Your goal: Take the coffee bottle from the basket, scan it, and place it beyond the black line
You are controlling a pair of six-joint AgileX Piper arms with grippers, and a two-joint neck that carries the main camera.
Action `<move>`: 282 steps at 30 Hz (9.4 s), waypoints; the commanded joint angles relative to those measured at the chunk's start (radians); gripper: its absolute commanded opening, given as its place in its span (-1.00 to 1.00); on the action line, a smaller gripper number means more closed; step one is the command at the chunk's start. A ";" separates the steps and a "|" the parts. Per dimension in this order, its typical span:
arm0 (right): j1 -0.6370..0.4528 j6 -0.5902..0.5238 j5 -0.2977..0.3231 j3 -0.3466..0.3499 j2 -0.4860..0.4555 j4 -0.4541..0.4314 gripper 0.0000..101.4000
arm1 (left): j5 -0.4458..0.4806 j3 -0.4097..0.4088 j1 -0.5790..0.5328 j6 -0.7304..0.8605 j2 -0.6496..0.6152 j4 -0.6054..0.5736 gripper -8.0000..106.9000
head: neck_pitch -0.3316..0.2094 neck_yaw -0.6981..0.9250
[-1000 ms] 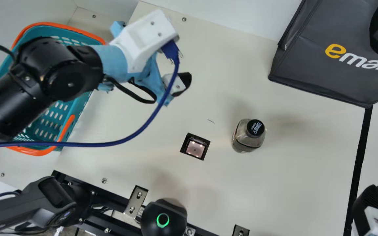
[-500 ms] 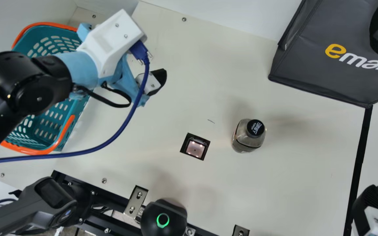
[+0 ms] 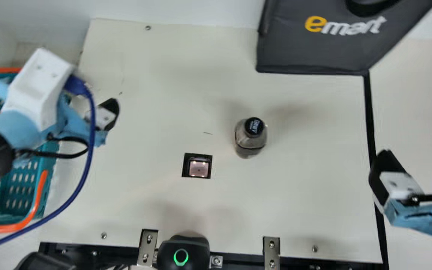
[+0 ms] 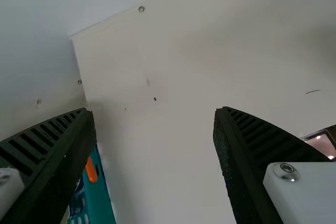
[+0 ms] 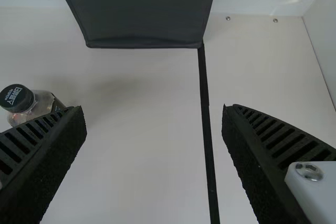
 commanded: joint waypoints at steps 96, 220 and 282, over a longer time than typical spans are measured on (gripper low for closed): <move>0.000 0.000 0.001 0.000 0.000 0.000 0.79 | 0.400 0.189 0.235 -0.196 -0.470 -0.017 0.71 | -0.027 -0.008; 0.626 -0.075 -0.313 0.076 0.551 0.074 0.79 | 0.400 0.189 0.235 -0.196 -0.470 -0.017 0.71 | -0.027 -0.008; 0.622 -0.093 -0.349 0.036 0.707 0.010 -1.00 | 0.400 0.189 0.235 -0.196 -0.470 -0.017 0.71 | -0.027 -0.101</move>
